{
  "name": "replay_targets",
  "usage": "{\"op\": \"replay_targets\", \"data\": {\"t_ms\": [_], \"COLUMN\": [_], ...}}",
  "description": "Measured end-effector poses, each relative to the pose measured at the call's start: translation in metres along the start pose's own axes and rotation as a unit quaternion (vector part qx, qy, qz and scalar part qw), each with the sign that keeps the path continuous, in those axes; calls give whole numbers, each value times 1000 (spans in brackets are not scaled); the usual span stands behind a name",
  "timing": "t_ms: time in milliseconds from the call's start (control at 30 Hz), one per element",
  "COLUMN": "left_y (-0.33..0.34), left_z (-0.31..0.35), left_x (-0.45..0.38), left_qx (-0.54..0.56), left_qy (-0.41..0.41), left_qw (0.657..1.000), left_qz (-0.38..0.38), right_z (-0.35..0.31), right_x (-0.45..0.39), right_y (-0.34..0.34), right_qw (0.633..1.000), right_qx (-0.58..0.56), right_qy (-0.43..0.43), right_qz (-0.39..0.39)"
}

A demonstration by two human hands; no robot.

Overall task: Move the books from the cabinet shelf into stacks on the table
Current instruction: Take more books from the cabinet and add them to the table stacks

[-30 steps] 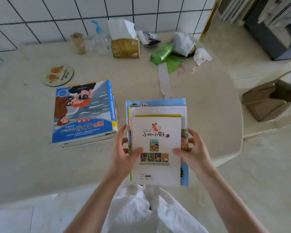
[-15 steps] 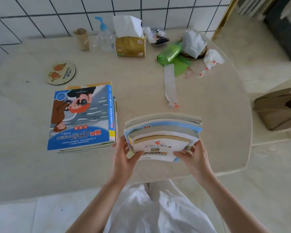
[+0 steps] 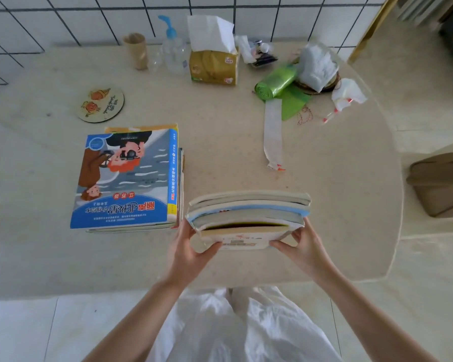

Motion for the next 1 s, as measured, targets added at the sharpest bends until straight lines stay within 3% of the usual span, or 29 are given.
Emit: {"op": "replay_targets", "data": {"t_ms": [167, 367, 533, 733, 867, 1000], "left_y": [0, 0, 3, 15, 26, 34], "left_z": [-14, -31, -29, -15, -3, -8], "left_x": [1, 5, -2, -21, -38, -55], "left_qx": [-98, -143, -118, -29, 30, 71], "left_qy": [10, -28, -58, -92, -160, -284], "left_qw": [995, 989, 991, 995, 985, 952], "left_qz": [-12, -28, -31, 4, 54, 86], "right_z": [15, 30, 24, 7, -5, -6], "right_x": [0, 3, -4, -26, -54, -83], "right_y": [8, 19, 16, 6, -4, 1], "right_qw": [995, 996, 996, 999, 995, 977], "right_qx": [101, 94, 92, -14, -29, -57], "right_qy": [1, 1, 3, 30, 72, 171], "right_qz": [-24, -3, 9, -23, -61, -118]}}
Point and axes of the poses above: each hand's wrist, its own x-axis away from the middle knuckle, its own y-axis out of the palm, z = x × y, the point moved 5 cm from there along -x, towards the middle knuckle, and after that the axes turned 2 degrees about z, right-handed, at the moved point
